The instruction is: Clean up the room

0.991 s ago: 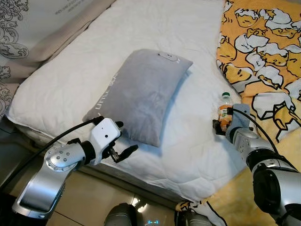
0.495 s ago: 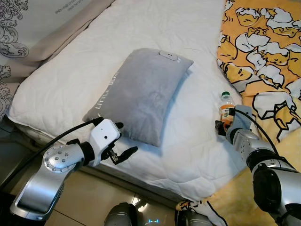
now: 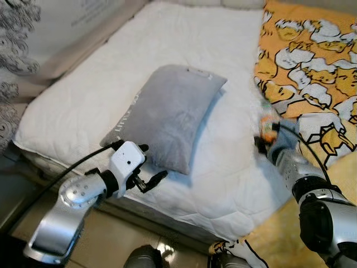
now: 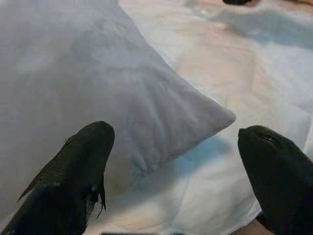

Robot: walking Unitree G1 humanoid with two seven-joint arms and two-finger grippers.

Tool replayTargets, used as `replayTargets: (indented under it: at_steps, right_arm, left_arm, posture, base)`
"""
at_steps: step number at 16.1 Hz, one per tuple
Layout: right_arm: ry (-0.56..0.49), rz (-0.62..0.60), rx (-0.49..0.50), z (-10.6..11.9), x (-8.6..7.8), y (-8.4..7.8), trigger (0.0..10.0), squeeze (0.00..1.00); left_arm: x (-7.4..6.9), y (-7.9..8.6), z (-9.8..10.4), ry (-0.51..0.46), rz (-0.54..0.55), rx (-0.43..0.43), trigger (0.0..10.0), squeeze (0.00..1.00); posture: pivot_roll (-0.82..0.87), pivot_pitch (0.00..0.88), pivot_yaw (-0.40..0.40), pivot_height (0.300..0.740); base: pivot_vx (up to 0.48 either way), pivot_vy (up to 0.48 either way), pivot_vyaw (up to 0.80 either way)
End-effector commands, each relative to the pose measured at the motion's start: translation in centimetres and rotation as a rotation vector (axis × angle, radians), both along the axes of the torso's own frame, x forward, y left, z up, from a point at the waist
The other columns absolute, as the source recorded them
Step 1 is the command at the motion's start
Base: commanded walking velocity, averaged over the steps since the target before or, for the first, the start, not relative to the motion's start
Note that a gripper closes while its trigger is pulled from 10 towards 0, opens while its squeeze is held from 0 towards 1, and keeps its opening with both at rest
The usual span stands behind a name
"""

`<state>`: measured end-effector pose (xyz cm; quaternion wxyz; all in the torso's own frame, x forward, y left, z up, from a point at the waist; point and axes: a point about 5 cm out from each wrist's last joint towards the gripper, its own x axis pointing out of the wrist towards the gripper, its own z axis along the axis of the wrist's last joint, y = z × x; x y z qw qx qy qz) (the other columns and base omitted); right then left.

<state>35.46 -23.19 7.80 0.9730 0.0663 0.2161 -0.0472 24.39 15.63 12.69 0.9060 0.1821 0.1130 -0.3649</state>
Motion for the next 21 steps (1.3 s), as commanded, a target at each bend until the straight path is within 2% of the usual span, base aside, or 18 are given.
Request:
replayTargets:
  at_steps: [1,2,3,4,5,6,7,10,12,15,17,21]
  right_arm:
    - [-0.077,0.05,-0.014,0.4,0.0,0.3,3.5,0.0]
    - [-0.117,0.064,-0.027,0.6,-0.3,0.6,10.0,0.0]
    - [-0.165,0.045,-0.073,1.1,-0.6,0.5,10.0,0.0]
    - [-0.28,0.018,-0.139,2.4,-1.4,0.7,10.0,0.0]
    - [-0.369,0.012,-0.143,3.7,-2.5,1.7,10.0,0.0]
    - [-0.422,-0.016,-0.096,4.7,-3.9,2.9,10.0,0.0]
    - [-0.434,-0.018,-0.067,4.8,-5.3,4.1,10.0,0.0]
    - [-0.405,-0.001,-0.081,4.2,-7.8,6.2,10.0,0.0]
    - [-0.382,0.021,-0.109,4.6,-8.0,7.2,10.0,0.0]
    - [-0.373,0.039,-0.086,5.2,-7.9,8.5,10.0,0.0]
    - [-0.378,0.065,-0.104,5.7,-8.0,9.4,10.0,0.0]
    - [-0.389,0.079,-0.12,6.5,-8.3,9.5,10.0,0.0]
  left_arm:
    - [0.2,0.7,-0.1,-0.012,0.075,-0.017,10.0,0.0]
    - [0.4,1.0,0.0,-0.035,0.144,-0.047,10.0,0.0]
    - [0.5,1.1,0.0,-0.054,0.195,-0.062,10.0,0.0]
    - [0.8,1.2,-0.1,-0.062,0.302,-0.091,10.0,0.0]
    - [0.6,1.1,-0.2,-0.091,0.354,-0.094,10.0,0.0]
    - [0.4,0.9,-0.3,-0.109,0.375,-0.077,10.0,0.0]
    - [0.4,0.7,-0.3,-0.126,0.392,-0.071,10.0,0.0]
    - [0.9,1.2,-0.1,-0.163,0.494,-0.048,10.0,0.0]
    - [1.1,1.2,-0.1,-0.179,0.526,-0.052,10.0,0.0]
    - [1.1,1.1,0.1,-0.2,0.553,-0.046,10.0,0.0]
    - [1.0,1.4,0.3,-0.212,0.583,-0.043,10.0,0.0]
    - [1.4,1.5,0.2,-0.209,0.603,-0.04,10.0,0.0]
  posture:
    - [0.1,0.0,0.065,0.74]
    - [0.09,0.0,0.076,0.74]
    - [0.09,0.0,0.08,0.74]
    - [0.07,0.0,0.093,0.74]
    - [0.07,0.0,0.097,0.74]
    - [0.06,0.0,0.094,0.74]
    - [0.06,0.0,0.087,0.74]
    - [0.04,0.0,0.098,0.74]
    - [0.04,0.0,0.074,0.74]
    - [0.05,0.0,0.052,0.74]
    - [0.07,0.0,0.039,0.74]
    - [0.05,0.0,0.055,0.74]
  base:
    - [0.0,0.0,0.0]
    - [0.0,0.0,0.0]
    - [0.0,0.0,0.0]
    - [0.0,0.0,0.0]
    - [0.0,0.0,0.0]
    - [0.0,0.0,0.8]
    - [0.0,0.0,0.8]
    - [0.0,0.0,0.8]
    - [0.0,0.0,0.8]
    - [0.0,0.0,0.8]
    - [0.0,0.0,0.8]
    - [0.0,0.0,0.8]
